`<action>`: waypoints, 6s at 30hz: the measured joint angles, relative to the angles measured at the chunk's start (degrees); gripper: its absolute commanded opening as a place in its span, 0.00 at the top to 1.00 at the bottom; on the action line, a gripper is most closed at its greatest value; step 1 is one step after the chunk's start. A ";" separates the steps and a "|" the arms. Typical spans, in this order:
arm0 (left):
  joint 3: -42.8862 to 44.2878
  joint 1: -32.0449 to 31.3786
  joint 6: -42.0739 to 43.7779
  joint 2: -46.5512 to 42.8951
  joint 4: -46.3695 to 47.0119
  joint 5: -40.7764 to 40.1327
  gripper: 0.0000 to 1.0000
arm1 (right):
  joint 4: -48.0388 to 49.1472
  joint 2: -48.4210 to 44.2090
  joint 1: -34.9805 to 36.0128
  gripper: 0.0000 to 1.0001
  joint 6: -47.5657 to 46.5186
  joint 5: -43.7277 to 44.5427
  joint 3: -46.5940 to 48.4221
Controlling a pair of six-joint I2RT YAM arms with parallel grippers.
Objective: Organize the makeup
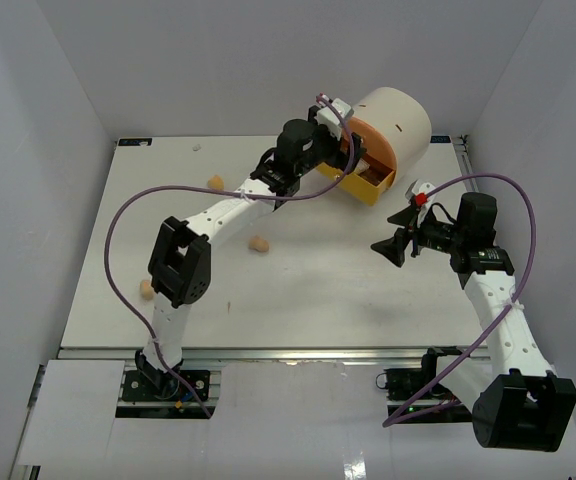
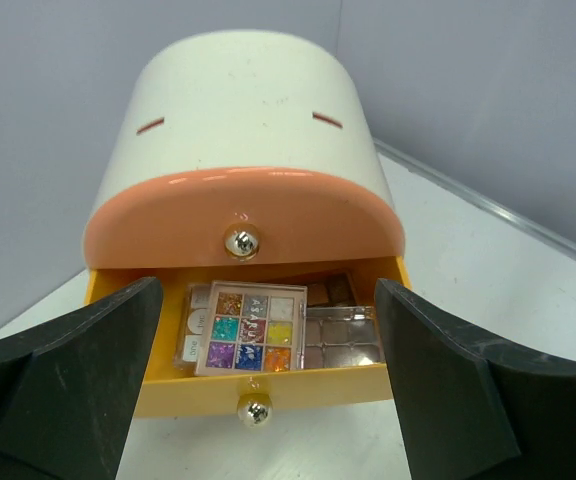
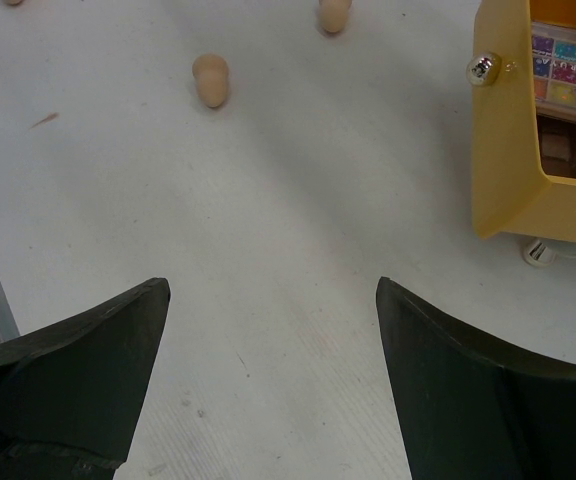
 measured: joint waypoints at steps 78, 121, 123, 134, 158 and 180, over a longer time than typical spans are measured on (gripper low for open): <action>-64.11 21.44 -8.07 -66.96 -10.44 3.76 0.02 | -13.67 52.68 24.69 0.72 -10.02 56.28 49.37; -64.14 21.44 -7.59 -66.85 -10.47 3.90 0.02 | -9.32 67.43 22.22 0.04 -11.48 66.17 64.61; -64.14 21.44 -7.59 -66.73 -10.47 3.90 0.02 | -8.51 67.55 21.75 0.05 -11.61 66.68 64.67; -64.14 21.42 -7.59 -66.28 -10.47 3.90 0.02 | -3.15 67.47 20.92 0.00 -13.24 66.79 61.07; -64.16 21.44 -7.59 -66.26 -10.47 4.60 0.02 | -4.68 47.44 11.17 0.65 -9.57 38.41 50.56; -64.16 21.44 -7.57 -66.26 -10.47 4.60 0.02 | -0.32 53.02 8.47 0.28 -7.39 46.53 51.65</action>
